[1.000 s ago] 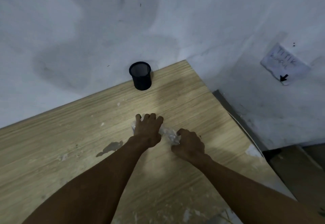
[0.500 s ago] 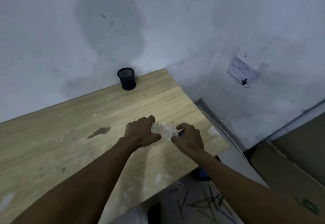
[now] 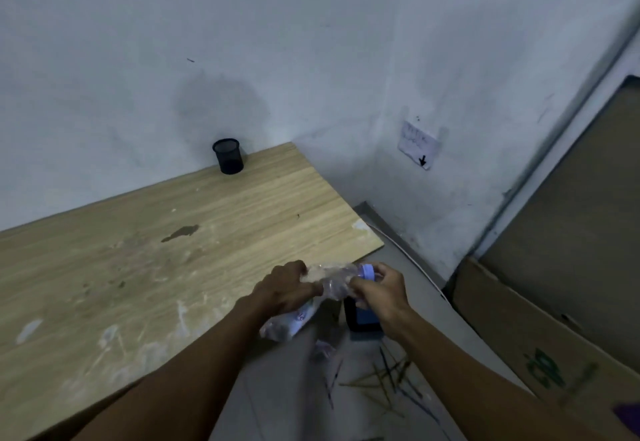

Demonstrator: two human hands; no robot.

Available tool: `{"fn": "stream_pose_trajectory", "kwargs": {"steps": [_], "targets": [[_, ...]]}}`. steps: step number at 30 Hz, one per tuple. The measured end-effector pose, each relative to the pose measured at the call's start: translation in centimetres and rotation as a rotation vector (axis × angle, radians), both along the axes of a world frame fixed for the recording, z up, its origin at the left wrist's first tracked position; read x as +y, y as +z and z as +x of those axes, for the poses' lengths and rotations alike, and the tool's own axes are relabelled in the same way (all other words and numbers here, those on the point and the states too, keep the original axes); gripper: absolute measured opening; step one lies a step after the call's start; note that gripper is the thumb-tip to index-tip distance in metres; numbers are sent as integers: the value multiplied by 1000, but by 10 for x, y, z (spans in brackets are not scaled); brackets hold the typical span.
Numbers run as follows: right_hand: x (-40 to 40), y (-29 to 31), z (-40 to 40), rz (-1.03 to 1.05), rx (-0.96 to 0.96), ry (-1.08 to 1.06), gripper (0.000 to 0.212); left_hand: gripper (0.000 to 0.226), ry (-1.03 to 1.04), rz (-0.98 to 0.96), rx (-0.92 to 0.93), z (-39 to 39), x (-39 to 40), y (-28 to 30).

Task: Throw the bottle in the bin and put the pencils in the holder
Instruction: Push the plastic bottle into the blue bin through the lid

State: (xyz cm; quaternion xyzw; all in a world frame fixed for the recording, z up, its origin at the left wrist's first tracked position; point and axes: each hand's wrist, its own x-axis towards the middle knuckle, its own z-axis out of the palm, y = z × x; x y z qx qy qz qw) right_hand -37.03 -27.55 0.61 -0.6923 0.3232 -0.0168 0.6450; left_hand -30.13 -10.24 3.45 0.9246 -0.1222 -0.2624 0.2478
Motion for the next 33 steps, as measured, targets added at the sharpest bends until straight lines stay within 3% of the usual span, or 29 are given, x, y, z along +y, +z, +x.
{"fn": "stream_pose_trajectory", "kwargs": {"steps": [8, 17, 24, 33], "targets": [[-19, -4, -66, 17, 30, -178, 21, 73, -203, -2, 53, -59, -17, -18], [-51, -22, -117, 23, 68, -235, 25, 78, -253, 45, 78, -92, -51, -40], [-111, -35, -120, 114, 105, -135, 24, 82, -239, 68, 106, -94, -111, -63], [-231, -72, -77, 24, 114, 83, 24, 70, -65, 39, 156, -78, -216, -98]]}}
